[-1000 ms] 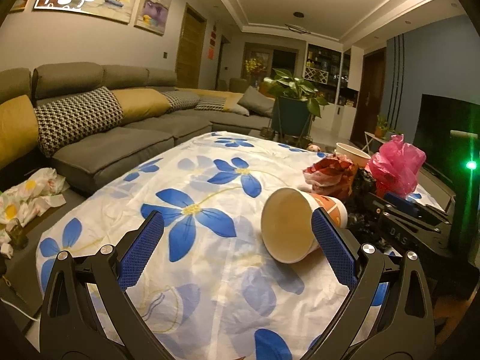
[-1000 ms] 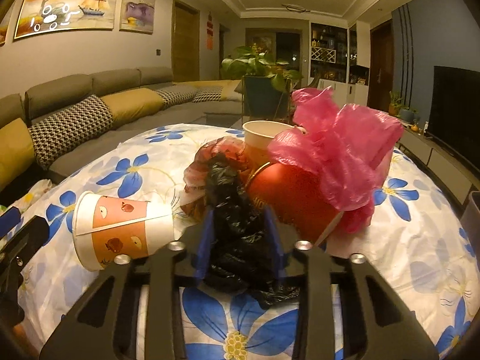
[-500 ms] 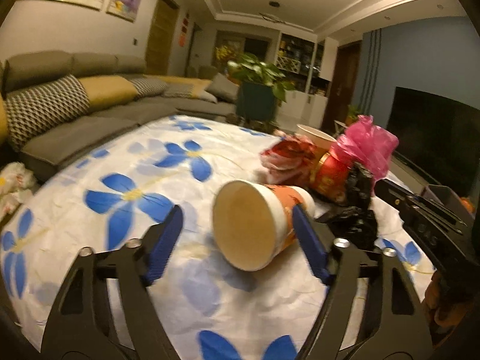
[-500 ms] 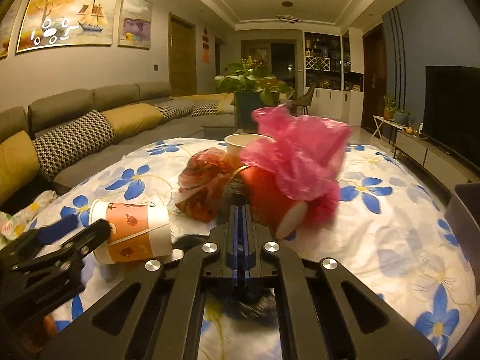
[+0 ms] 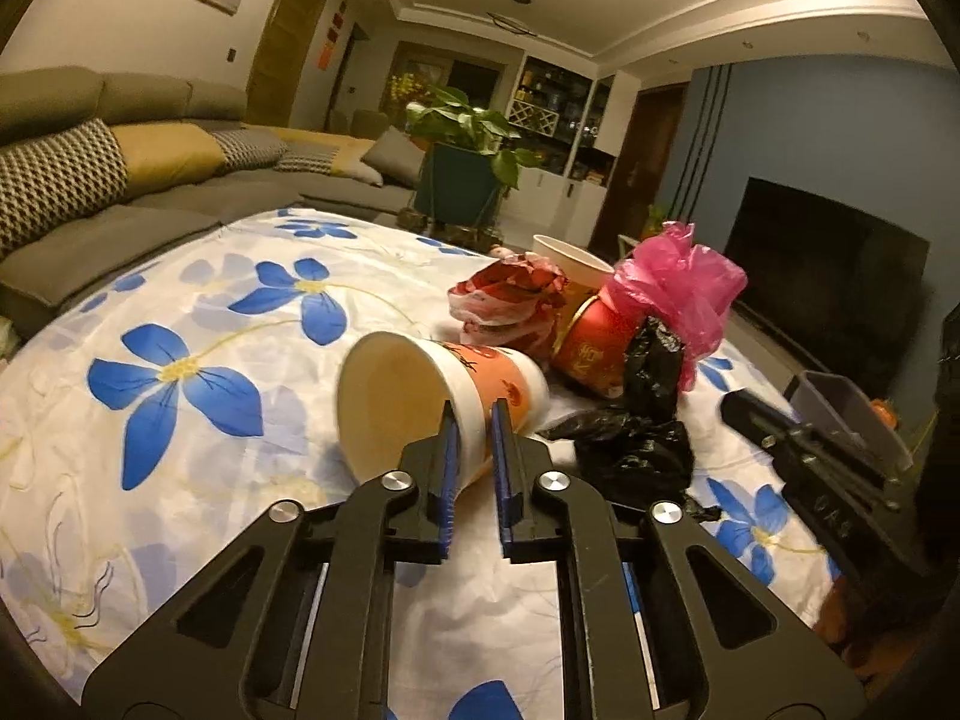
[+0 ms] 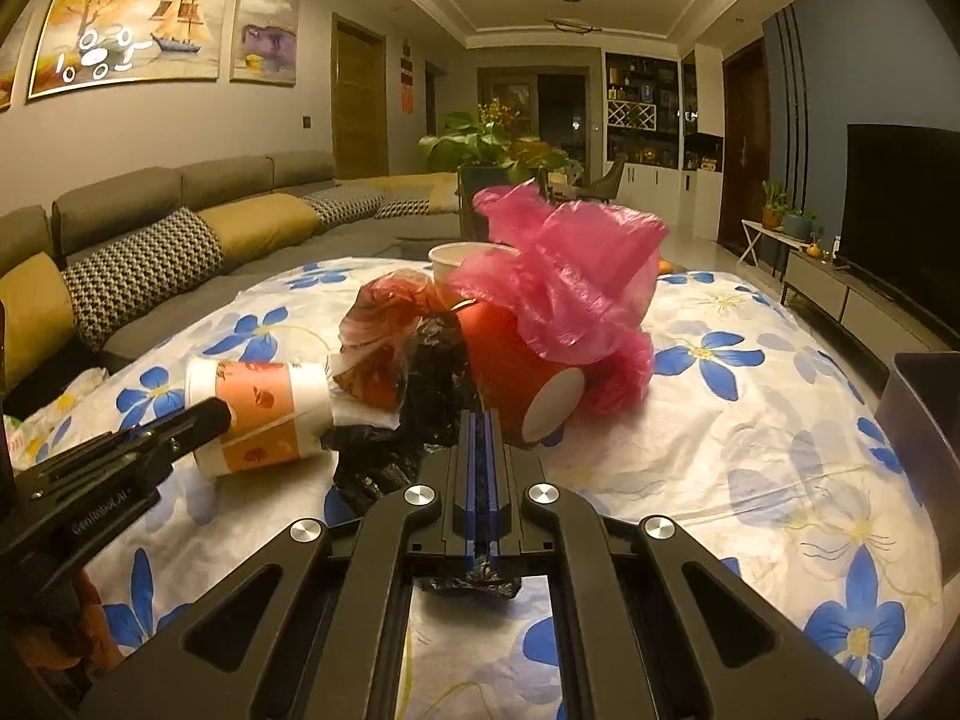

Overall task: Collect trash
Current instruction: 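Grasp the tipped paper cup with the left tool while the right tool grasps the black bag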

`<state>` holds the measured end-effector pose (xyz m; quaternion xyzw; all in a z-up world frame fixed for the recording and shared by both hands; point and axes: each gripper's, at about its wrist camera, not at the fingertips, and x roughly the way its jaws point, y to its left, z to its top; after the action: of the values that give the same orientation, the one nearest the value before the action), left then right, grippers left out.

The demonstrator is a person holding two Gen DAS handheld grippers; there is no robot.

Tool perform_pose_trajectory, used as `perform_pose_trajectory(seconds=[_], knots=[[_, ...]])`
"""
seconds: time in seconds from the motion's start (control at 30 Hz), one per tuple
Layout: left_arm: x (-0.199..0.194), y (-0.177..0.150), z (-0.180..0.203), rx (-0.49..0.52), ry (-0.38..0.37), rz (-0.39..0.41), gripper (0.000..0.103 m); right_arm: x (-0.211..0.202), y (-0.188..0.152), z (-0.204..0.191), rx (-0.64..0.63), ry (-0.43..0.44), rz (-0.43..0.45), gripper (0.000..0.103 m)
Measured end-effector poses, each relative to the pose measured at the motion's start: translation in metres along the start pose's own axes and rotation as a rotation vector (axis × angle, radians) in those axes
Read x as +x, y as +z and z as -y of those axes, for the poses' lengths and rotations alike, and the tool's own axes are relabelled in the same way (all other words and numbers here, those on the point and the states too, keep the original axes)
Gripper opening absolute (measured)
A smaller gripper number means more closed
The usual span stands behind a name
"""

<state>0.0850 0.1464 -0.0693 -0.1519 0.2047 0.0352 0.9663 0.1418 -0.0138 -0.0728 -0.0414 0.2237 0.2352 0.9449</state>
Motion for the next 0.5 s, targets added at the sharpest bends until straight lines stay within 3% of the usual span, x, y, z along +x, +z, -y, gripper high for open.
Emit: perform_pose_trajectory(seconds=[0.1, 0.13, 0.2, 0.5], knots=[[-0.003, 0.001, -0.001, 0.014, 0.015, 0.013, 0.002, 0.004, -0.001, -0.001, 0.007, -0.001, -0.016, 0.005], [-0.004, 0.001, -0.002, 0.006, 0.006, 0.014, 0.002, 0.005, -0.001, -0.001, 0.014, 0.000, -0.017, 0.024], [-0.007, 0.003, -0.007, -0.012, 0.001, 0.017, 0.002, 0.005, -0.001, -0.002, 0.025, 0.002, -0.009, 0.052], [-0.028, 0.011, -0.021, -0.025, 0.023, 0.062, 0.002, 0.029, -0.003, -0.014, 0.010, 0.021, -0.072, 0.053]])
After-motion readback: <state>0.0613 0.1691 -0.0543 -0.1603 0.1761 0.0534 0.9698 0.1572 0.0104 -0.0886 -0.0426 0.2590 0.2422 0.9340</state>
